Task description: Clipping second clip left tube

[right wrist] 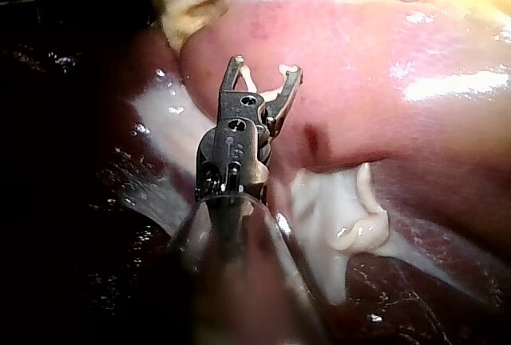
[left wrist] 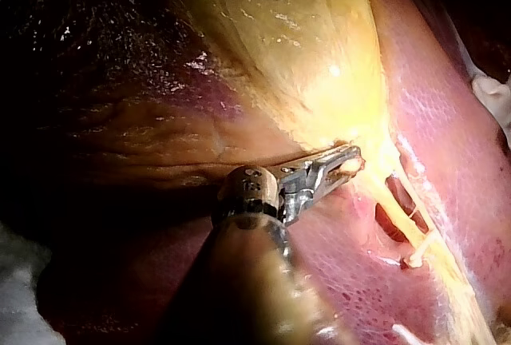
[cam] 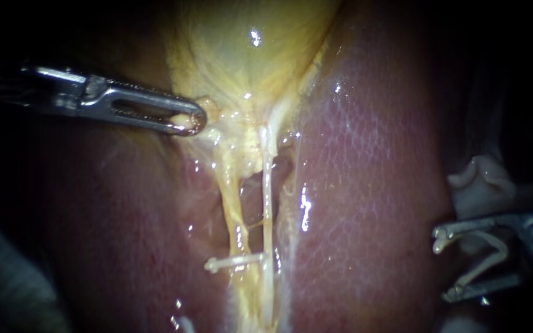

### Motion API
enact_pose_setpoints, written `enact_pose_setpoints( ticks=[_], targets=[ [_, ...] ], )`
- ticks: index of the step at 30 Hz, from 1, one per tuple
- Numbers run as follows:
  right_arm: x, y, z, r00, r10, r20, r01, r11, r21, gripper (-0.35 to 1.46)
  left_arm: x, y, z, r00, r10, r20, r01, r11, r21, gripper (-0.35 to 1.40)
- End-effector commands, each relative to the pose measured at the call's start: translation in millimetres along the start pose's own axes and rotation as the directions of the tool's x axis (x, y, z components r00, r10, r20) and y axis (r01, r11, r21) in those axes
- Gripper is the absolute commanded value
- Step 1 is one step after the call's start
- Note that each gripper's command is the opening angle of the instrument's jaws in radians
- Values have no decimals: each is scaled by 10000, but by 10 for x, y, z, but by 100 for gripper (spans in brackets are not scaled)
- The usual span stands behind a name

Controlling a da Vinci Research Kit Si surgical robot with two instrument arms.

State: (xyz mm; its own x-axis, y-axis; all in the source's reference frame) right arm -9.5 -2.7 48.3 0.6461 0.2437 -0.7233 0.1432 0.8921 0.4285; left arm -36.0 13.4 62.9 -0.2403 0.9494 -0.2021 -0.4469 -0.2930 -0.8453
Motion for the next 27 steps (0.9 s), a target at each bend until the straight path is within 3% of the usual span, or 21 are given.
enact_pose_setpoints(
  ticks=[1,5,15,21,27],
  targets=[
    [0,0,0,10000,1,0,-1,10000,-1,49,0,0,-1,10000,-2,2,2,10000,-5,-35],
    [0,0,0,10000,-3,30,3,10000,3,49,4,2,-14,10000,-13,89,14,9999,-106,-35],
    [1,-2,0,10000,-4,29,4,10000,4,49,25,12,-78,9995,-182,-250,188,9996,215,-35],
    [6,1,3,9999,50,-120,-50,10000,-5,49,22,16,-80,9994,-195,-289,202,9995,257,-35],
    [21,7,21,9968,247,-767,-188,9969,764,49,21,17,-80,9994,-197,-291,205,9995,260,-35]
  ],
)
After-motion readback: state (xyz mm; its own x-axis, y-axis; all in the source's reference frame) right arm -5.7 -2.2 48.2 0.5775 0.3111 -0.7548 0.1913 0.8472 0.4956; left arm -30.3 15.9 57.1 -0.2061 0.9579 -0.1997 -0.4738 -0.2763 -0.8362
